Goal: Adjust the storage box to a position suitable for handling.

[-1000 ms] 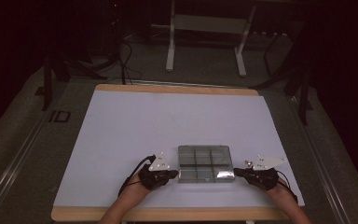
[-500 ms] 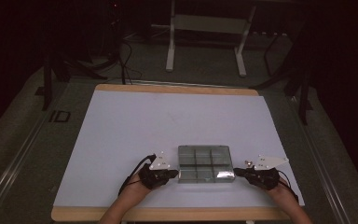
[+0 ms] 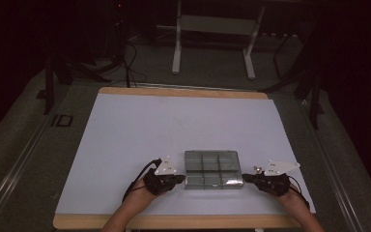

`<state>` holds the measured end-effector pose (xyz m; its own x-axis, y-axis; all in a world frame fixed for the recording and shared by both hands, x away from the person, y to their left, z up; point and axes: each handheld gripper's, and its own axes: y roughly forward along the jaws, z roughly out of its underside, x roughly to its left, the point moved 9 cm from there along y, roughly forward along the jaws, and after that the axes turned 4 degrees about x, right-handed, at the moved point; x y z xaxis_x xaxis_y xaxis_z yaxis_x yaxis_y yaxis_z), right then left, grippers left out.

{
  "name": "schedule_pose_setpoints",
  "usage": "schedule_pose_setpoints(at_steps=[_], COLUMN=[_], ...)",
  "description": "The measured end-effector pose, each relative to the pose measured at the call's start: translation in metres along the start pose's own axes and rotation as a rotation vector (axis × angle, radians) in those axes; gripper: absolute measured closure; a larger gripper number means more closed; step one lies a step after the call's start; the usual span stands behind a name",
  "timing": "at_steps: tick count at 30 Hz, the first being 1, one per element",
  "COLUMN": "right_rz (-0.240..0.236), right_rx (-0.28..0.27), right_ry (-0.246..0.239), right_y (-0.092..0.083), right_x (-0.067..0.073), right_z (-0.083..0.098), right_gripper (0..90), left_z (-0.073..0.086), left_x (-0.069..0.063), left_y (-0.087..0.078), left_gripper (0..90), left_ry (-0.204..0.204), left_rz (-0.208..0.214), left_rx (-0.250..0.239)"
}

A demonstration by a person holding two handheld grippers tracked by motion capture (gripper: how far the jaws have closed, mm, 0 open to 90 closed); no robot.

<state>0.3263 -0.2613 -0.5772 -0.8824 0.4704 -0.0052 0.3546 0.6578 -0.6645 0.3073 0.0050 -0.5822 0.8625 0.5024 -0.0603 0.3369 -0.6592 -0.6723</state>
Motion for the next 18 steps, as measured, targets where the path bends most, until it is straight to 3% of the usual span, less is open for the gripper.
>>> schedule_pose_setpoints(at_steps=[4,6,9,12,18], right_rz=[-0.007,-0.03,0.018,0.067,0.081], right_rx=[-0.001,-0.026,-0.007,-0.02,-0.047], right_ry=[0.001,0.017,-0.024,-0.024,-0.014], right_y=[0.0,-0.001,-0.001,-0.002,-0.004], right_x=[0.0,0.002,0.002,-0.002,-0.006], right_z=[0.0,-0.003,-0.008,-0.011,-0.016], right_gripper=[90.0,90.0,90.0,76.6,69.8], left_z=[-0.003,-0.008,-0.01,-0.012,-0.017], left_x=[-0.001,-0.002,-0.001,0.004,0.01], left_y=[-0.001,-0.002,-0.002,-0.003,-0.007], left_gripper=[90.0,90.0,89.7,78.1,64.2], left_ry=[-0.004,0.007,0.01,-0.009,-0.018], left_rz=[0.01,0.003,-0.011,-0.027,-0.062], left_rx=[-0.027,-0.033,-0.028,-0.04,-0.062])
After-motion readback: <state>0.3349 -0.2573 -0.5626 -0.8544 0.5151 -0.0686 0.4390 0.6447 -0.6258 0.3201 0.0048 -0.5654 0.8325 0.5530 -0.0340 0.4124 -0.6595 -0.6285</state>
